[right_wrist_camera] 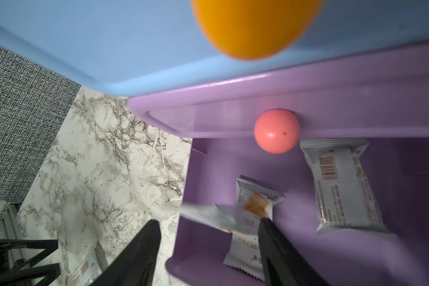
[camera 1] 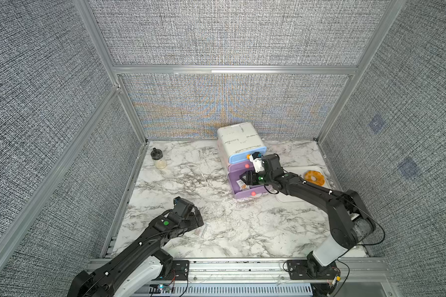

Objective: Place the cookies into the drawer by color
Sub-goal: Place the cookie in the drawer, then pick up the cookie at the center of the board.

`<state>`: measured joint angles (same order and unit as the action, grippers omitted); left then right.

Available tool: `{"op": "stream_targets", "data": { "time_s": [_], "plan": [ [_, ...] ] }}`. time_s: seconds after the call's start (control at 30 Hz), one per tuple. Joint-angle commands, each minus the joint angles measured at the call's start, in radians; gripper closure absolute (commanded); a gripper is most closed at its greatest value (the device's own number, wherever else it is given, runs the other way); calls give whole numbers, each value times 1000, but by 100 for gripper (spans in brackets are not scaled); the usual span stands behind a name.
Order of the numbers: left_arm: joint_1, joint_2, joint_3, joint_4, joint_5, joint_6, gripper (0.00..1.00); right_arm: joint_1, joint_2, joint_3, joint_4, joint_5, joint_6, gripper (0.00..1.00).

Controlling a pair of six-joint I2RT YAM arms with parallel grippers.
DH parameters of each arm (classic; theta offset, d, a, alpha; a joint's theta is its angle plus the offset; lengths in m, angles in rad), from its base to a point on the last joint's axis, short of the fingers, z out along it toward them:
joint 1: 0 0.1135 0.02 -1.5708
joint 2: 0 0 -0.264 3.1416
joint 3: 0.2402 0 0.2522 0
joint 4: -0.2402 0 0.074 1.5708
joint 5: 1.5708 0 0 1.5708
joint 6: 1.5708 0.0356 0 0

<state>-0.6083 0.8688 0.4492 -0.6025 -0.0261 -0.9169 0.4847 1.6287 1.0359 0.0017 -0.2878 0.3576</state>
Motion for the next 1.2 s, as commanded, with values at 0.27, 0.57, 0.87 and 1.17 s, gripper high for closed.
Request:
{"op": "stream_targets", "data": {
  "time_s": [0.27, 0.57, 0.87, 1.17],
  "plan": [
    [-85, 83, 26, 16, -8, -12, 2, 37, -180, -146, 13, 42, -8, 30],
    [-150, 179, 46, 7, -25, -35, 7, 89, -277, -275, -6, 99, -8, 29],
    [-239, 304, 97, 31, -46, -60, 19, 94, -311, -316, -11, 113, -5, 29],
    [-355, 464, 180, 22, -98, -109, 33, 94, -337, -350, -6, 126, 1, 29]
  ]
}}
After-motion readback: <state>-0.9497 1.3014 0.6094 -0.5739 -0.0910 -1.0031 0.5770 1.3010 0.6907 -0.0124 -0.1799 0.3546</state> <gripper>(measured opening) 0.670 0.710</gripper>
